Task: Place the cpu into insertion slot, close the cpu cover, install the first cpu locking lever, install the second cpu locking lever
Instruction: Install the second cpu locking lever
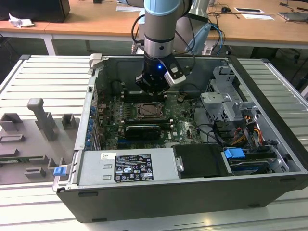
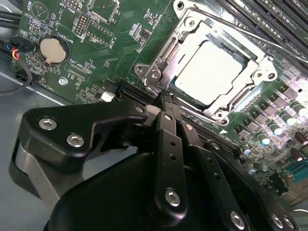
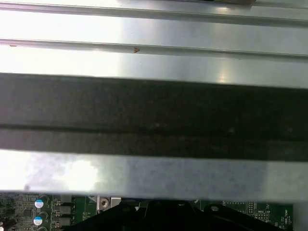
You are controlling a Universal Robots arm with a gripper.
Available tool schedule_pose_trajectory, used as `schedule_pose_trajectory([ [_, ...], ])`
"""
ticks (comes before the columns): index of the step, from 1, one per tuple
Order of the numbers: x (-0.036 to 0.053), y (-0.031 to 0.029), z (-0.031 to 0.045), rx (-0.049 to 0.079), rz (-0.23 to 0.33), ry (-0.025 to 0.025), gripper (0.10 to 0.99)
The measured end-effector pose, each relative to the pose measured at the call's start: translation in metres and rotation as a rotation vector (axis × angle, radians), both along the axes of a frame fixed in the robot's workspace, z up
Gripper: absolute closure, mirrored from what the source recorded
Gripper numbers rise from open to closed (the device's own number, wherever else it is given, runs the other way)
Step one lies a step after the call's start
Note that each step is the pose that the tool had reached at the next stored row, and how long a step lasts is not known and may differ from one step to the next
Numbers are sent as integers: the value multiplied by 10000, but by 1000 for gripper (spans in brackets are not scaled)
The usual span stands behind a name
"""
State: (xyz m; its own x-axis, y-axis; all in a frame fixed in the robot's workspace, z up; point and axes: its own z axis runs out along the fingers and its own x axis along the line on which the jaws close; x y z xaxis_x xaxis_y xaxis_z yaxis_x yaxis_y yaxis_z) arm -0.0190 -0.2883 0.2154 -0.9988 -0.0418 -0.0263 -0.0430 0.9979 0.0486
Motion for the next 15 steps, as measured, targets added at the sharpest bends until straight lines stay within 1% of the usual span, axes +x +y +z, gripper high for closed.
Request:
schedule_pose_trajectory([
  [4,0,-21,0,0,0,0,980],
  [7,0,-25,3,-2,-2,1,980],
  [10,0,-26,29,0,-7,0,980],
  [12,1,-63,30,0,-18,0,980],
  [15,1,-77,30,1,-17,0,980],
])
